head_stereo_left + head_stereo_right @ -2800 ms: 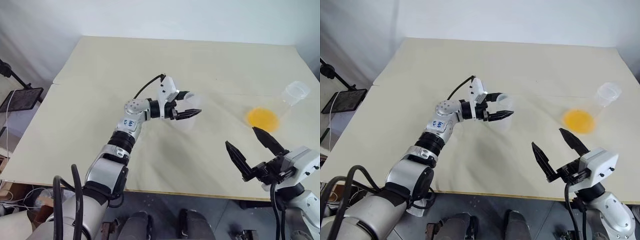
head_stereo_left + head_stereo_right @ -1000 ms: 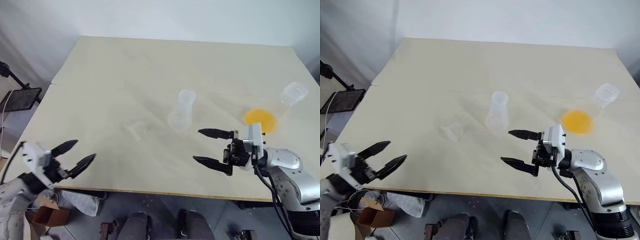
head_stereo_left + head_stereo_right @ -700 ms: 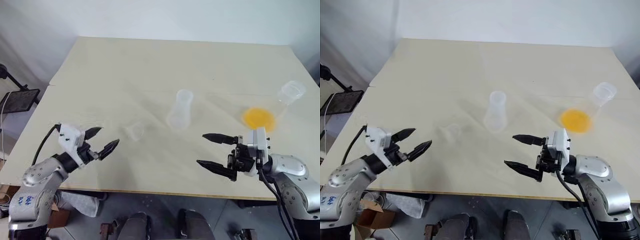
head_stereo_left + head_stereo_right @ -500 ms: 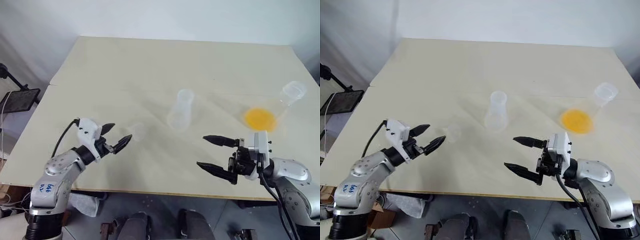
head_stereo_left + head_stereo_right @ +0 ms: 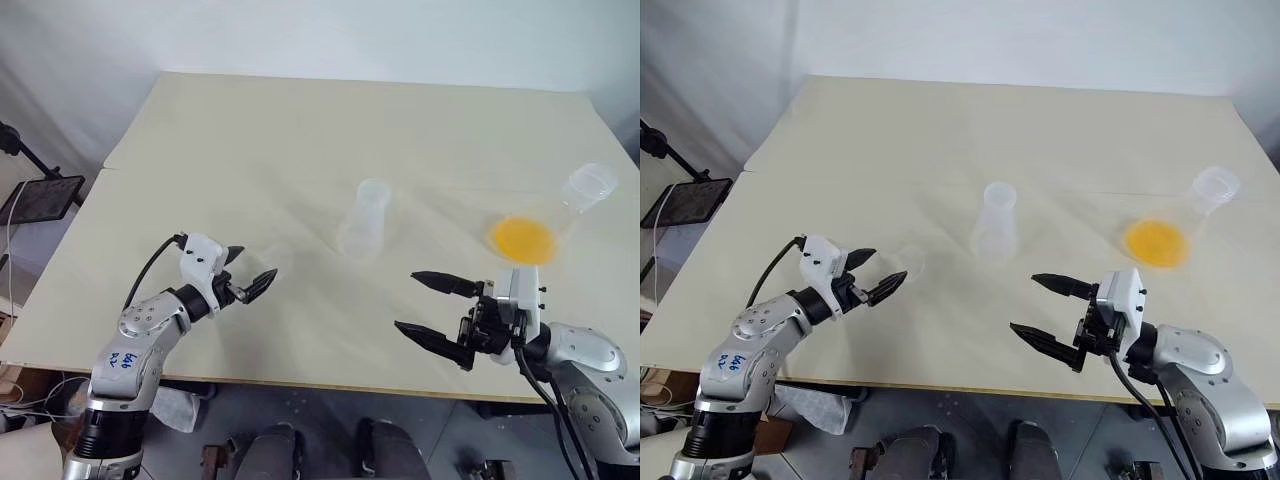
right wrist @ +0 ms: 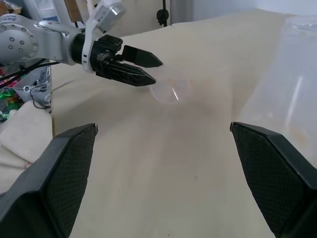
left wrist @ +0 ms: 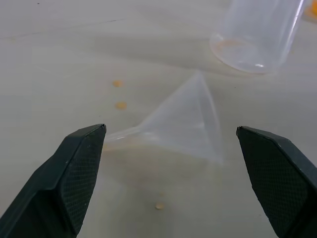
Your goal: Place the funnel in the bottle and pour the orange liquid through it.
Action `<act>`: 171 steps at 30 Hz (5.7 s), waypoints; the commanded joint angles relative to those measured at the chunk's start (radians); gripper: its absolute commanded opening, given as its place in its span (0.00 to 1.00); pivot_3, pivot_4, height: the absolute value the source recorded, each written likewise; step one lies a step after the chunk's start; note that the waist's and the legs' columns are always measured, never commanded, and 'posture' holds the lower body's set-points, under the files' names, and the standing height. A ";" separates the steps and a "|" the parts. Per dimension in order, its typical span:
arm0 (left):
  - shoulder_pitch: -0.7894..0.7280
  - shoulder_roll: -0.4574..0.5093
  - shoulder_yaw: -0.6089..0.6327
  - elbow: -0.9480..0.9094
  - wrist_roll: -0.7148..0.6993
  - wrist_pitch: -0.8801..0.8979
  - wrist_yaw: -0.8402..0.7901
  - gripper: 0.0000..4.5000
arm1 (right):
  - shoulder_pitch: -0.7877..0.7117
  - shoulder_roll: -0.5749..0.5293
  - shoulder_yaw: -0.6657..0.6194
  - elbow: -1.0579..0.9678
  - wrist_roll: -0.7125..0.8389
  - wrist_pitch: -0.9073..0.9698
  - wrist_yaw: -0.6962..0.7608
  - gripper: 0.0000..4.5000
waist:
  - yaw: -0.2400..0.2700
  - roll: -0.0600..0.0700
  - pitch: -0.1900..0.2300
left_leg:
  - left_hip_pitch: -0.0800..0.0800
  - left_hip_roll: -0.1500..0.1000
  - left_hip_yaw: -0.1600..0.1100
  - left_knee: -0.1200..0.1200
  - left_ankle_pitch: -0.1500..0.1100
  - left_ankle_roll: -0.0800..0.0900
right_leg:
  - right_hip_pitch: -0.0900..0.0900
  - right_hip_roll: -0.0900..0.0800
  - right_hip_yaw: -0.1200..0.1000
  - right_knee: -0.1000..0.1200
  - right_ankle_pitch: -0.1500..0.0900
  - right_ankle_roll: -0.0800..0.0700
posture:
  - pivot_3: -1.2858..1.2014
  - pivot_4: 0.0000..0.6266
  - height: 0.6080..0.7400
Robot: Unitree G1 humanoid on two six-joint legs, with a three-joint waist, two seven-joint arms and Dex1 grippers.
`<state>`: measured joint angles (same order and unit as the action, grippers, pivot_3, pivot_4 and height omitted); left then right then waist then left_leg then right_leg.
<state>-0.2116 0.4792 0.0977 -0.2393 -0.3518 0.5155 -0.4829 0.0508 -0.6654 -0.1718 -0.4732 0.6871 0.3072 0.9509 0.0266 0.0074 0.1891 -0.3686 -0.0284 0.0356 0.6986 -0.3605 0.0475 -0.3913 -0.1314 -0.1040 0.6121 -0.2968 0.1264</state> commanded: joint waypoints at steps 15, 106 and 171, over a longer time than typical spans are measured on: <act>-0.063 -0.034 -0.015 0.069 0.040 -0.026 -0.006 0.01 | -0.001 0.015 -0.021 -0.039 -0.004 -0.034 -0.015 1.00 | 0.000 0.000 0.000 | 0.000 0.000 0.000 0.000 0.000 0.000 | 0.000 0.000 0.000 0.000 0.000 0.000 | 0.52 0.24 1.00; -1.511 -0.106 -0.393 1.362 0.155 0.634 -0.875 0.01 | 0.210 0.397 -0.076 -0.279 -0.154 -0.296 -0.508 1.00 | -0.005 0.000 0.001 | -0.002 -0.004 0.003 0.000 0.003 0.003 | -0.005 0.002 -0.001 0.007 0.000 0.003 | 0.52 0.24 1.00; -0.021 0.294 0.166 0.239 -0.156 -0.229 -0.820 0.99 | 0.303 -0.113 -0.308 -0.117 0.011 -0.141 0.080 1.00 | 0.002 -0.002 -0.001 | 0.000 -0.005 -0.003 0.002 0.001 0.006 | 0.001 -0.011 0.000 0.006 0.000 0.003 | 0.52 0.24 1.00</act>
<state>-0.1960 0.7848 0.3057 0.0813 -0.4716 0.2529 -1.3246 0.3452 -0.7748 -0.4451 -0.5803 0.6898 0.1724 1.0208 0.0287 0.0052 0.1881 -0.3681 -0.0338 0.0328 0.7007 -0.3598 0.0531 -0.3906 -0.1413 -0.1041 0.6193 -0.2966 0.1290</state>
